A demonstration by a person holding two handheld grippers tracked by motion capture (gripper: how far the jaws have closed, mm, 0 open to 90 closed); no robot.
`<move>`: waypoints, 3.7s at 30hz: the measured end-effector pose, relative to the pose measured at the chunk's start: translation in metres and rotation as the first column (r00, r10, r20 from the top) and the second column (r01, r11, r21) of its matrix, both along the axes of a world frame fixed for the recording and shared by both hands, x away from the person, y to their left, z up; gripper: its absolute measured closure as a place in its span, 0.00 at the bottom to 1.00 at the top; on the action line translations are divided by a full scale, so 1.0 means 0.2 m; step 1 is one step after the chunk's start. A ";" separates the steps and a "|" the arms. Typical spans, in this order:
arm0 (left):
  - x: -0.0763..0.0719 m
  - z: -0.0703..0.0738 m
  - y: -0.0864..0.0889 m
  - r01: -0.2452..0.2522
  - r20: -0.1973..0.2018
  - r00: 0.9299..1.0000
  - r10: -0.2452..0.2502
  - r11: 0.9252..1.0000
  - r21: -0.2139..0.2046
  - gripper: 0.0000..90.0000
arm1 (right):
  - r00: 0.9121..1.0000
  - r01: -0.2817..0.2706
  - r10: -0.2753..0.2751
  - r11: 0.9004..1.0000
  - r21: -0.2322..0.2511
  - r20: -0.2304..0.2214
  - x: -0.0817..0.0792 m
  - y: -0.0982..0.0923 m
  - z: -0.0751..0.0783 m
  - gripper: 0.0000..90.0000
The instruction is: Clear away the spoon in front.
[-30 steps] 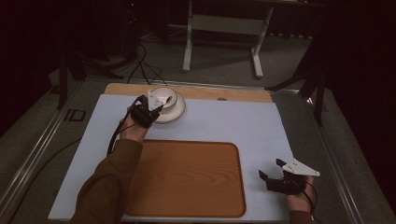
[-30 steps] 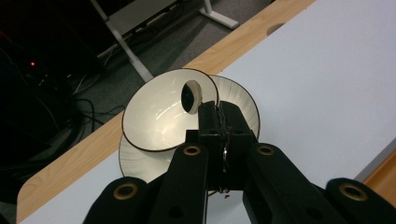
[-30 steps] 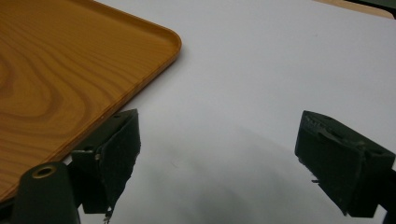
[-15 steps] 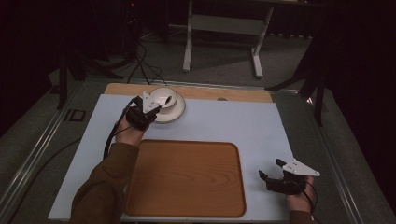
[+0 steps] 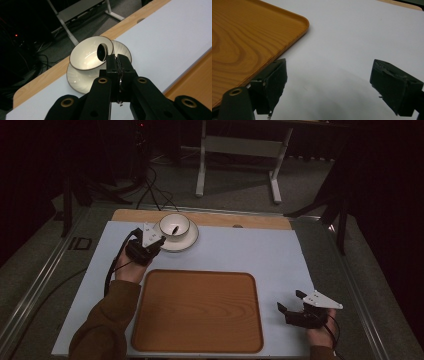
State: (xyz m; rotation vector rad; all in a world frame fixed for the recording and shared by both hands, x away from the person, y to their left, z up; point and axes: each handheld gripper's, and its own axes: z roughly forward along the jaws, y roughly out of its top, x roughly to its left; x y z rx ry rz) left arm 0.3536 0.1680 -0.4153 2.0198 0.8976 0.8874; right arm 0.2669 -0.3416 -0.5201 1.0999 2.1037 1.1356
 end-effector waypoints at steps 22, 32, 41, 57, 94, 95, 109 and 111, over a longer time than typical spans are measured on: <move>-0.21 -0.05 0.09 0.006 -0.001 1.000 -0.006 1.000 0.022 0.98 | 1.000 0.001 -0.001 1.000 -0.002 0.003 -0.01 0.00 0.00 0.16; -0.27 -0.09 0.10 0.025 -0.018 1.000 -0.025 1.000 0.014 0.99 | 1.000 0.000 0.000 1.000 -0.003 0.004 -0.01 0.00 0.00 0.16; -0.33 -0.10 0.10 0.040 -0.023 0.999 -0.040 0.999 0.020 0.99 | 1.000 -0.002 0.002 1.000 -0.004 0.004 -0.01 0.00 0.00 0.16; -0.42 -0.13 0.10 0.043 -0.033 0.999 -0.042 0.999 0.026 0.98 | 1.000 -0.001 0.001 1.000 -0.005 0.004 0.00 0.01 0.00 0.16; -0.63 -0.24 0.12 0.021 -0.069 0.998 -0.015 0.995 0.097 0.98 | 1.000 0.006 -0.006 1.000 -0.010 0.002 -0.02 0.00 0.00 0.16; -0.63 -0.24 0.12 0.021 -0.069 0.998 -0.015 0.995 0.097 0.98 | 1.000 0.006 -0.006 1.000 -0.010 0.002 -0.02 0.00 0.00 0.16; -0.68 -0.28 0.08 0.036 -0.080 0.996 -0.026 0.991 0.132 0.94 | 1.000 0.006 -0.006 1.000 -0.016 0.000 -0.02 0.00 0.00 0.16; -0.68 -0.28 0.07 0.039 -0.082 0.996 -0.029 0.991 0.128 0.93 | 1.000 0.007 -0.007 1.000 -0.015 -0.003 -0.02 0.00 0.00 0.16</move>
